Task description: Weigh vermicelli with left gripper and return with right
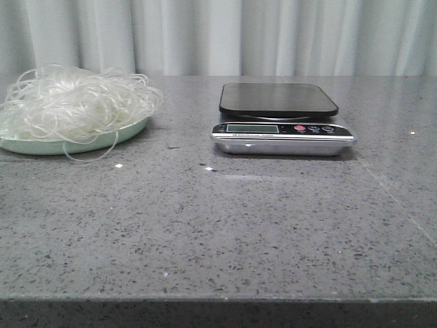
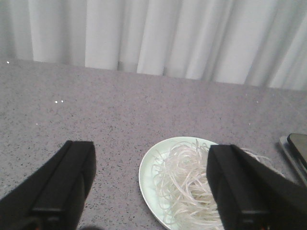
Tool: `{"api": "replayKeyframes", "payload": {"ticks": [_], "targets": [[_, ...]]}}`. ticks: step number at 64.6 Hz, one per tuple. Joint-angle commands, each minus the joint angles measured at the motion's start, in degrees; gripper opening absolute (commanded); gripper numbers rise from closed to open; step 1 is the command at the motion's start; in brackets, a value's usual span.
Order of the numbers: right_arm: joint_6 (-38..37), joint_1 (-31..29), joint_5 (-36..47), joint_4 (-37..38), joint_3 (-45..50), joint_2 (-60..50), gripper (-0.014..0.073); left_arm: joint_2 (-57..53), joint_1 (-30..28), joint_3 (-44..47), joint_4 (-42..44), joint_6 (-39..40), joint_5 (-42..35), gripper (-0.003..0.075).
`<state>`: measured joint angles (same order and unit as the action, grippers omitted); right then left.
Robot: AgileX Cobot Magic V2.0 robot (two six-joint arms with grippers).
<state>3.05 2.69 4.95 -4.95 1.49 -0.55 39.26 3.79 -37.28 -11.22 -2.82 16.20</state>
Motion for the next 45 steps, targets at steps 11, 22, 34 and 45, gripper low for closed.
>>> {"api": "replayKeyframes", "payload": {"ticks": [11, 22, 34, 45], "targets": [[0.00, -0.23, 4.91, 0.09, -0.39, -0.97, 0.0168, 16.65, 3.24, -18.30, -0.81, -6.18, 12.10, 0.0547], [0.00, -0.23, 4.91, 0.09, -0.39, -0.97, 0.0168, 26.87, 10.44, -26.37, 0.10, -7.06, 13.96, 0.0587], [0.00, -0.23, 4.91, 0.09, -0.39, -0.97, 0.0168, 39.34, 15.25, -35.26, 2.72, -5.41, 20.37, 0.0677], [0.00, -0.23, 4.91, 0.09, -0.39, -0.97, 0.0168, 47.53, 15.25, -40.92, 3.90, -0.09, 27.01, 0.0673]]}}
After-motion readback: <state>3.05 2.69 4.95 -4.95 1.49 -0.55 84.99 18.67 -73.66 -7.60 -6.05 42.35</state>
